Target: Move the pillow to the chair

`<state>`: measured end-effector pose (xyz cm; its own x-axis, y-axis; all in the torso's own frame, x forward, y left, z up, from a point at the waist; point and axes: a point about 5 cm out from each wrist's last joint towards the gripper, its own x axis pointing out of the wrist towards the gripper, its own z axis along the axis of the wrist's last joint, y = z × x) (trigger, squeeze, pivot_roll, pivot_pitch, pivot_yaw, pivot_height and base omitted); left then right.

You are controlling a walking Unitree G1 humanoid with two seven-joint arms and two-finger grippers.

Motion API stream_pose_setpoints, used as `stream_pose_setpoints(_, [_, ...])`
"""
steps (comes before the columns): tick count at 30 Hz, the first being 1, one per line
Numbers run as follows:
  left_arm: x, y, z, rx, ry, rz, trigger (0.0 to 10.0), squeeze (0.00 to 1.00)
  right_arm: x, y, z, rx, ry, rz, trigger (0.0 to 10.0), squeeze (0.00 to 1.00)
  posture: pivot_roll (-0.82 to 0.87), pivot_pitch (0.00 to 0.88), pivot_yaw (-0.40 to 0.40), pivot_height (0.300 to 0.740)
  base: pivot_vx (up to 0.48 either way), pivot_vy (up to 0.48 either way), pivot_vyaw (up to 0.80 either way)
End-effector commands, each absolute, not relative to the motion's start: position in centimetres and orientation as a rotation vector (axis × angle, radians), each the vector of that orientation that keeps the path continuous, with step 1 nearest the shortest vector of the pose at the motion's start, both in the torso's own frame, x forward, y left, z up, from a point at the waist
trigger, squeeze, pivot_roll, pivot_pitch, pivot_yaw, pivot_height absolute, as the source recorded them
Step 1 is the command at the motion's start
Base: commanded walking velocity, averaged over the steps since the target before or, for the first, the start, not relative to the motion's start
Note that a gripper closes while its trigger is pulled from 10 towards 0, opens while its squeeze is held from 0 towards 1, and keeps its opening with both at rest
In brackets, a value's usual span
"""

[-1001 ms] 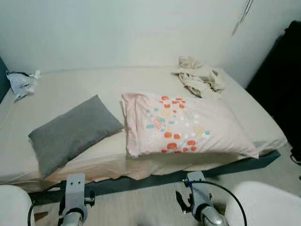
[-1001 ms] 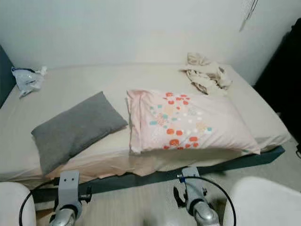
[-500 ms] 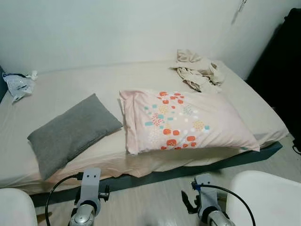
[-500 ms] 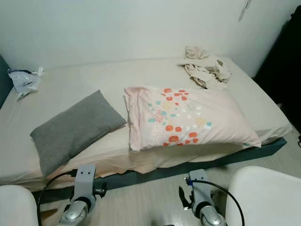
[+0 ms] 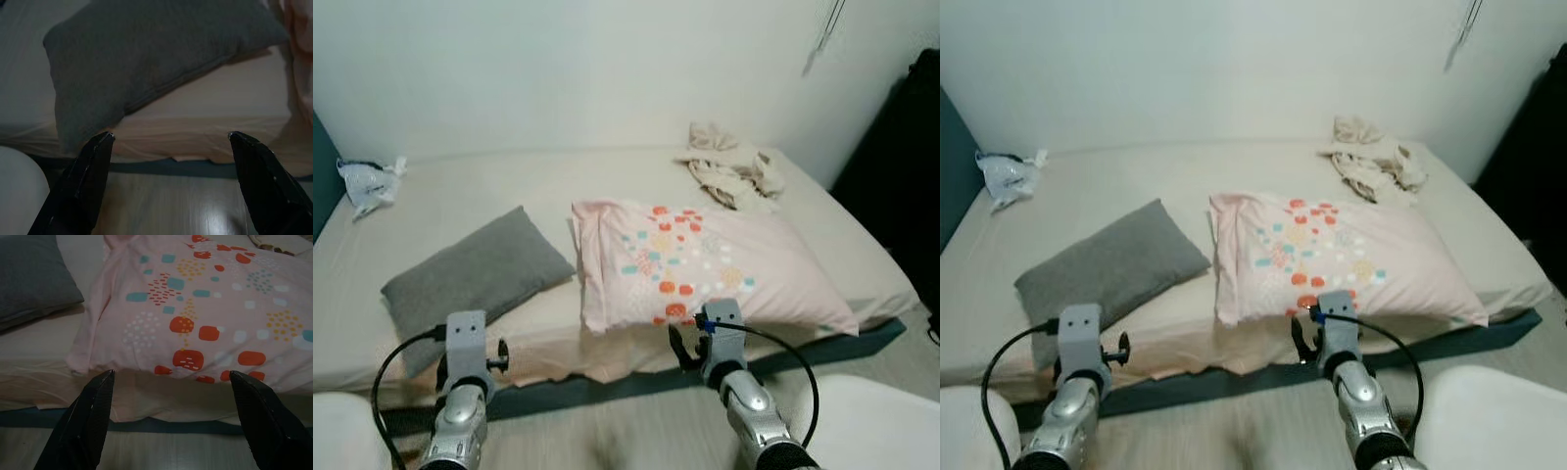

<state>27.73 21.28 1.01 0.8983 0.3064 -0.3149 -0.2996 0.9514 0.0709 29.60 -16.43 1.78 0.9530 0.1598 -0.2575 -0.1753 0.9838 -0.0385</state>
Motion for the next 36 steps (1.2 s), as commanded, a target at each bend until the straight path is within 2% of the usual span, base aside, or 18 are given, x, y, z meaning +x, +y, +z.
stream_pose_setpoints(1, [27.6,20.8,0.4,0.003,0.369,0.306,10.0,0.00,29.3,-16.4,1.3,-0.037,0.285,0.159,10.0,0.00,0.02,0.007,-0.012,0.740,0.000,0.000,0.00])
stream_pose_setpoints(6, [29.1,19.7,2.0,0.001,0.295,0.269,10.0,0.00,29.3,-16.5,1.0,-0.023,0.308,0.135,10.0,0.00,0.04,0.000,-0.053,0.740,0.000,0.000,0.00])
stream_pose_setpoints(13, [29.3,19.9,2.7,-0.048,0.266,0.301,10.0,0.00,29.4,-16.0,1.0,-0.041,0.308,0.175,10.0,0.00,0.01,0.000,-0.042,0.740,0.000,0.000,0.00])
stream_pose_setpoints(20, [29.8,19.4,3.4,-0.078,0.219,0.283,10.0,0.00,29.6,-15.5,1.5,-0.098,0.272,0.221,10.0,0.00,0.01,0.000,-0.030,0.740,0.000,0.000,0.77])
stream_pose_setpoints(25, [29.9,18.6,3.9,0.037,0.200,0.227,10.0,0.00,29.4,-15.4,1.4,-0.072,0.274,0.204,10.0,0.00,0.00,0.000,-0.019,0.740,0.000,0.000,0.80])
stream_pose_setpoints(36, [29.8,18.7,4.3,0.013,0.185,0.221,10.0,0.00,29.2,-15.0,1.2,-0.066,0.272,0.203,10.0,0.00,0.03,0.017,-0.007,0.740,0.000,0.000,0.80])
